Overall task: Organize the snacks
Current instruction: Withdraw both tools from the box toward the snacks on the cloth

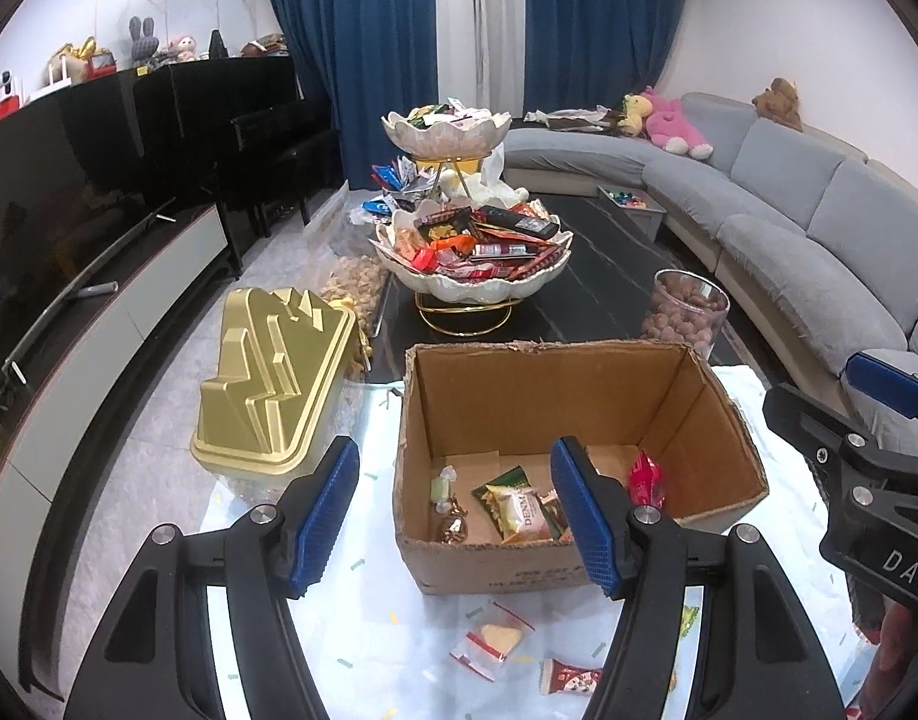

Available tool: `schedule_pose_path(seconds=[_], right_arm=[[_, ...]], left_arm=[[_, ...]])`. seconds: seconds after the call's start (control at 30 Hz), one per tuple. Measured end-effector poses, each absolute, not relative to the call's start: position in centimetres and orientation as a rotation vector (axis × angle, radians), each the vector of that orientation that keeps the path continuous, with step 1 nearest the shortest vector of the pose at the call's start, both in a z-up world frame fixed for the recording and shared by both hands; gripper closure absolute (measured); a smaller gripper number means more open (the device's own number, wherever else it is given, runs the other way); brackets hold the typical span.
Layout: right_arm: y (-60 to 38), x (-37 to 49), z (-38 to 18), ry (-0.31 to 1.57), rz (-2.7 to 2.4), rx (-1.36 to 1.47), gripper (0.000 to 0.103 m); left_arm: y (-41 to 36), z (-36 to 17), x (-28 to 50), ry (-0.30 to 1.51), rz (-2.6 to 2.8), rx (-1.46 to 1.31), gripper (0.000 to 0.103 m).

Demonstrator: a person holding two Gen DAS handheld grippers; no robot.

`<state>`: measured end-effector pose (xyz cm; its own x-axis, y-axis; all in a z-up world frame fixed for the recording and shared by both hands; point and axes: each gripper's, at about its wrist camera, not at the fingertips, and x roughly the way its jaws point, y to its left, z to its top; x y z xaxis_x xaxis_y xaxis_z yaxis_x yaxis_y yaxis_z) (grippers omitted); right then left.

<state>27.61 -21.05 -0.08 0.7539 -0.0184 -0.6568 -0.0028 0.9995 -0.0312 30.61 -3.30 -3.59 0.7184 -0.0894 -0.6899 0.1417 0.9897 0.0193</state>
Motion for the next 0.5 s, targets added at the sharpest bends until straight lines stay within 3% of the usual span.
schedule_pose_path(seconds=[0.5], right_arm=[[-23.7, 24.3, -1.4, 0.735, -0.044, 0.003, 0.021]], left_arm=[[-5.5, -5.0, 27.5, 0.773, -0.183, 0.11, 0.036]])
